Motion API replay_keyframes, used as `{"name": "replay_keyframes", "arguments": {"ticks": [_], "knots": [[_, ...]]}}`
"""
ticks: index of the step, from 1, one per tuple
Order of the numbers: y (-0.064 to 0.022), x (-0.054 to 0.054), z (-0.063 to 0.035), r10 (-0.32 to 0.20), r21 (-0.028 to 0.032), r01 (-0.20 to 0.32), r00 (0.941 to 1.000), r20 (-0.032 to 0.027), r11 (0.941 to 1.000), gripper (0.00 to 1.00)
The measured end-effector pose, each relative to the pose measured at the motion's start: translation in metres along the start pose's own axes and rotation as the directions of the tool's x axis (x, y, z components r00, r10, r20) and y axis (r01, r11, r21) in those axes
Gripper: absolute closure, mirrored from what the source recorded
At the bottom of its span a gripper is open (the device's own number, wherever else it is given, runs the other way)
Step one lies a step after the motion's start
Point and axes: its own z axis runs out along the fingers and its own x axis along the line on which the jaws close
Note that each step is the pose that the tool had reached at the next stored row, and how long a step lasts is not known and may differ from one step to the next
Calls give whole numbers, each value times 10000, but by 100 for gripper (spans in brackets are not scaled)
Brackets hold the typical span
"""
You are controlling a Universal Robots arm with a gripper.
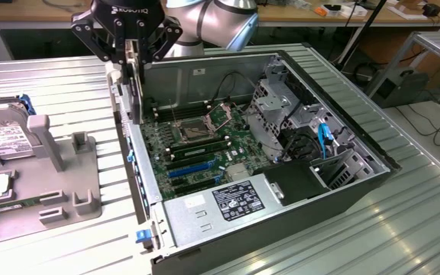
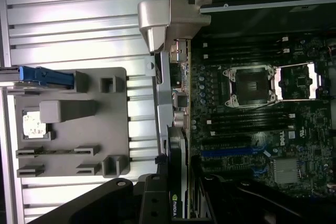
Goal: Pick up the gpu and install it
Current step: 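Pick up the gpu and move the gpu toward the slot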
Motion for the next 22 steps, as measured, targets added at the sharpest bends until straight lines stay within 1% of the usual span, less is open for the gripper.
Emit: {"name": "replay_keyframes", "arguments": {"ticks": [5,8,22], "knots": [[4,-54,-1,0,0,0,10000,0,10000,73],[9,-120,-1,0,0,0,10000,0,10000,73],[24,-315,-4,0,0,0,10000,0,10000,73]]}}
